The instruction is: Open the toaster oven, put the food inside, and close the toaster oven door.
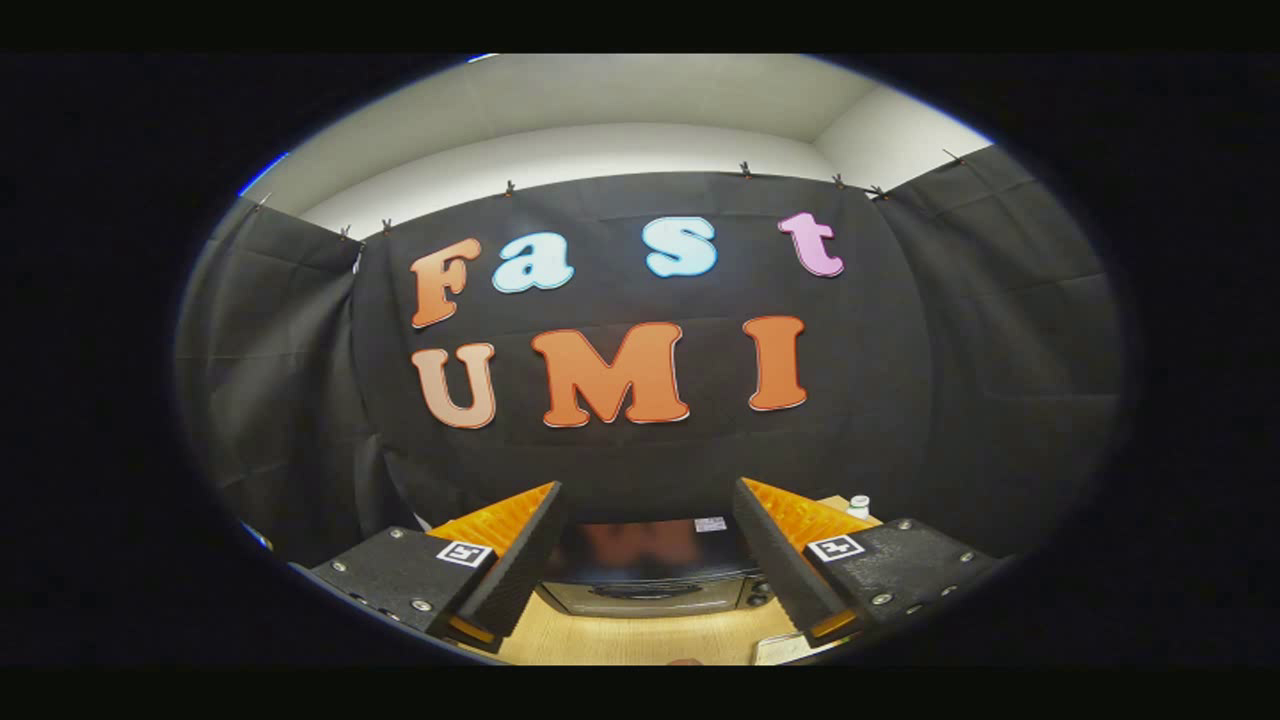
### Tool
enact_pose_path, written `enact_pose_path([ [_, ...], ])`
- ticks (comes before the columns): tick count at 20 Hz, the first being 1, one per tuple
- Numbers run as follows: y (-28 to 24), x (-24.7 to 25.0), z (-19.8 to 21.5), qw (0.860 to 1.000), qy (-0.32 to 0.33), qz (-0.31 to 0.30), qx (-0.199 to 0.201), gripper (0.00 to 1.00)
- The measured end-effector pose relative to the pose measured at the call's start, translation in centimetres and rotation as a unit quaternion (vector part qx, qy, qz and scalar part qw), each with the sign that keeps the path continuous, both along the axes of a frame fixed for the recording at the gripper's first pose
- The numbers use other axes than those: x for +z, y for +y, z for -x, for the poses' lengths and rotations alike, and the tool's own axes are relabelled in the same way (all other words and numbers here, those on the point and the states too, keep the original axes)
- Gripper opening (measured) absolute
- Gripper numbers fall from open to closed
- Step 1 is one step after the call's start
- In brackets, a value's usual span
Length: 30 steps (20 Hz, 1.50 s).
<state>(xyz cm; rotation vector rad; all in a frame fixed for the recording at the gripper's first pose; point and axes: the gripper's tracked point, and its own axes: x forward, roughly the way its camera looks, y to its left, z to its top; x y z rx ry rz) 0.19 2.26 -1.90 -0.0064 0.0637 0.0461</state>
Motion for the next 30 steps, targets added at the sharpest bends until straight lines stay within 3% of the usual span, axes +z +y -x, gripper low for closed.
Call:
enact_pose_path([
  [22,2.0,-3.9,-2.5,0.999,0.008,0.031,0.004,0.99],
  [30,3.9,-13.7,-7.2,0.995,0.062,0.074,0.009,0.99],
])
